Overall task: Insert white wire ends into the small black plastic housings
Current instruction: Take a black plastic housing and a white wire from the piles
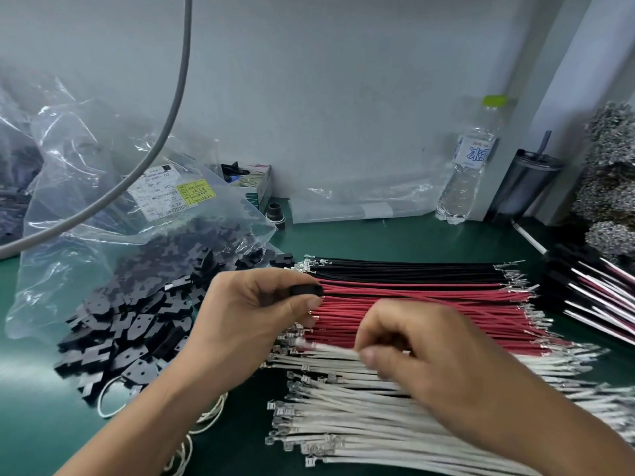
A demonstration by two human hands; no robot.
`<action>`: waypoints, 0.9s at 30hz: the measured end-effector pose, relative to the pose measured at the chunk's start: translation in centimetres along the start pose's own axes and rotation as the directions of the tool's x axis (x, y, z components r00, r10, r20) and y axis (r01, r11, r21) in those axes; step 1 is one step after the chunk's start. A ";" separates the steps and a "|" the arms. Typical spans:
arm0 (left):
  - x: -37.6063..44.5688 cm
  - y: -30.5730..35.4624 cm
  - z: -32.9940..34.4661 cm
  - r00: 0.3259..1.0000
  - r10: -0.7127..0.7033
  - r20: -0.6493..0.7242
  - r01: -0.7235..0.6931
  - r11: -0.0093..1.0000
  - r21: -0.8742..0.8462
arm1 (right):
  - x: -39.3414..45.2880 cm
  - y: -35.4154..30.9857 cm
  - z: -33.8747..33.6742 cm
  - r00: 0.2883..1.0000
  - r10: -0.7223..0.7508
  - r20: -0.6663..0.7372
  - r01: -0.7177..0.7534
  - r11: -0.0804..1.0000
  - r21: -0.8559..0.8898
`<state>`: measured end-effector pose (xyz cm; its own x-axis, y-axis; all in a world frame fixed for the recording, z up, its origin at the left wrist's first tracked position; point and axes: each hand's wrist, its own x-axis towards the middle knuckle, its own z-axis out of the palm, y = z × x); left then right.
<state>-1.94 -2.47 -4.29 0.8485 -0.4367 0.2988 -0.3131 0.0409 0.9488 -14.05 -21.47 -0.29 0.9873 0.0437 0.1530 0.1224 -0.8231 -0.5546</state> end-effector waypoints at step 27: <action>-0.4 1.6 0.0 0.977 -0.148 0.153 0.173 0.970 -0.171 | 0.3 1.3 1.2 0.818 -0.342 -0.463 0.150 0.903 -0.402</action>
<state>-2.82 -2.25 -2.90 0.8101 -0.5703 0.1361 -0.0837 0.1173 0.9896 -13.43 -21.82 -1.98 0.7186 0.0553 0.6932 0.2178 -0.9646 -0.1489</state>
